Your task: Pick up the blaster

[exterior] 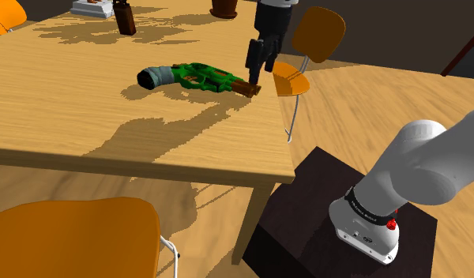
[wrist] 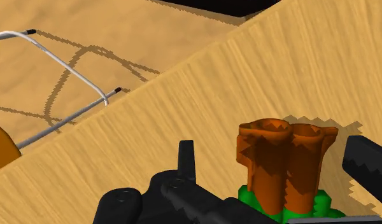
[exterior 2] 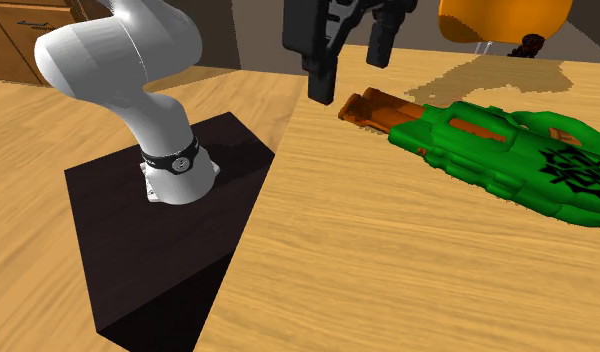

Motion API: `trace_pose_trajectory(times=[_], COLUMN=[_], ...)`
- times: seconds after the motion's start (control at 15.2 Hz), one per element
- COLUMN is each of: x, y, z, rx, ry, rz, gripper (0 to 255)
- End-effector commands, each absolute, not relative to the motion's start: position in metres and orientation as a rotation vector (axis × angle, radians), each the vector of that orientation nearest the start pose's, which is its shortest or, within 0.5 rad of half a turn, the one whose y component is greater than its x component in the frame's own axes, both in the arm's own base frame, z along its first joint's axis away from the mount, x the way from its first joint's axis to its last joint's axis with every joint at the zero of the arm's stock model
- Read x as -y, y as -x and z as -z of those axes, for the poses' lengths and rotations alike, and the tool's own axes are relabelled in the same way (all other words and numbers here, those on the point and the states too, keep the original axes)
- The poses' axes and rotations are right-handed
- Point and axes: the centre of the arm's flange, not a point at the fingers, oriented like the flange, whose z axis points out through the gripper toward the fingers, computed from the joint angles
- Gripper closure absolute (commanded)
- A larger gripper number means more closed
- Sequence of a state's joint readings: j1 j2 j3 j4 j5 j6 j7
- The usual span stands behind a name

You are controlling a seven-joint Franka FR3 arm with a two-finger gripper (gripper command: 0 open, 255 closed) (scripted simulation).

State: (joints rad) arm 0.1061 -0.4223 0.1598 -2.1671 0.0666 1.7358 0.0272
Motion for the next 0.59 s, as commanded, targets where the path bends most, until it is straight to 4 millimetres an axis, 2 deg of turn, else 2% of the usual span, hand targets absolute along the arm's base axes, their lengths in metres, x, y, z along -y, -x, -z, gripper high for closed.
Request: trace_pose_trajectory(times=[0.0, 0.13, 0.53], x=[-0.145, -0.158, -0.158], y=[-0.425, -0.435, -0.435], z=[-0.562, -0.564, -0.532], rx=[0.363, 0.382, 0.382], ry=[3.123, 3.122, 3.122], rz=[0.017, 0.043, 0.043], gripper=[0, 0, 0])
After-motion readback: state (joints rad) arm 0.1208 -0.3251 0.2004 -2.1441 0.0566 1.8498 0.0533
